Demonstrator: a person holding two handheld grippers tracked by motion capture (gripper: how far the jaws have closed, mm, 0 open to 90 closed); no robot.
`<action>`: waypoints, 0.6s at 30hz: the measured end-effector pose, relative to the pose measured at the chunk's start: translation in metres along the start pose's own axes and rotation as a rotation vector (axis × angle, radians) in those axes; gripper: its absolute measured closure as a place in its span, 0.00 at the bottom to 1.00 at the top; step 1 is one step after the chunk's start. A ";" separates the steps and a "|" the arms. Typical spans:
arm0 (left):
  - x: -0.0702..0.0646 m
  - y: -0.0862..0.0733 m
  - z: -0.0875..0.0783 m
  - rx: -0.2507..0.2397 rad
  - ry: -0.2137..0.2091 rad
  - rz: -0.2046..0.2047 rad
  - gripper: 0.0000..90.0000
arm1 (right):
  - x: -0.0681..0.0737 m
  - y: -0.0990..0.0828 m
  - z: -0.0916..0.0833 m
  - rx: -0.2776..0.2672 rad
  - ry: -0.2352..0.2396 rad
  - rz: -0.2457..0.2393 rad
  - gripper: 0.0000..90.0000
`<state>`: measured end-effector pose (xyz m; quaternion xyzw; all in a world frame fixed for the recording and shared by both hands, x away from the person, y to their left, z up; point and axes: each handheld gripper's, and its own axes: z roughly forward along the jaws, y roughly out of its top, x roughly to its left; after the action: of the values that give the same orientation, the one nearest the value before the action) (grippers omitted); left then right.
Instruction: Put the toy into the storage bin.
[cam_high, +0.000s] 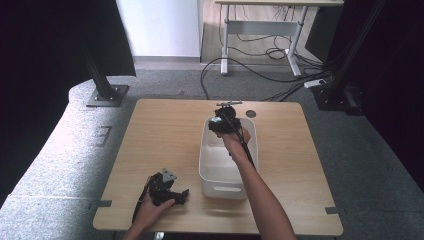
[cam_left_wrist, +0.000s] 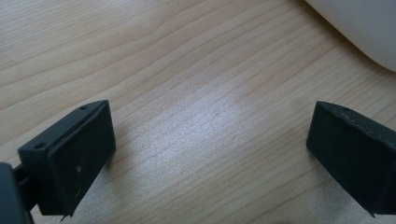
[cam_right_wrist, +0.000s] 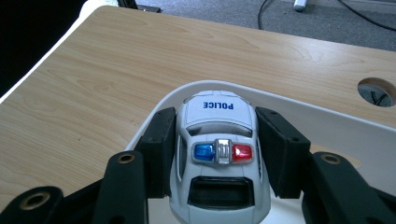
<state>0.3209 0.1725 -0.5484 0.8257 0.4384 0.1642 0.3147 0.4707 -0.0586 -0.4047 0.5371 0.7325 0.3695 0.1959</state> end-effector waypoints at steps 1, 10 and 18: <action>0.000 0.000 0.000 0.000 0.000 0.000 0.01 | 0.000 0.000 0.001 0.004 0.000 0.001 0.56; 0.000 0.000 0.000 0.000 0.000 0.000 0.01 | 0.001 -0.001 0.009 0.024 -0.003 -0.004 0.56; 0.000 0.000 0.000 0.000 0.000 0.000 0.01 | -0.002 -0.002 0.013 0.046 -0.003 0.000 0.56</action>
<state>0.3209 0.1725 -0.5484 0.8257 0.4384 0.1640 0.3148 0.4791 -0.0561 -0.4150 0.5419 0.7406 0.3518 0.1849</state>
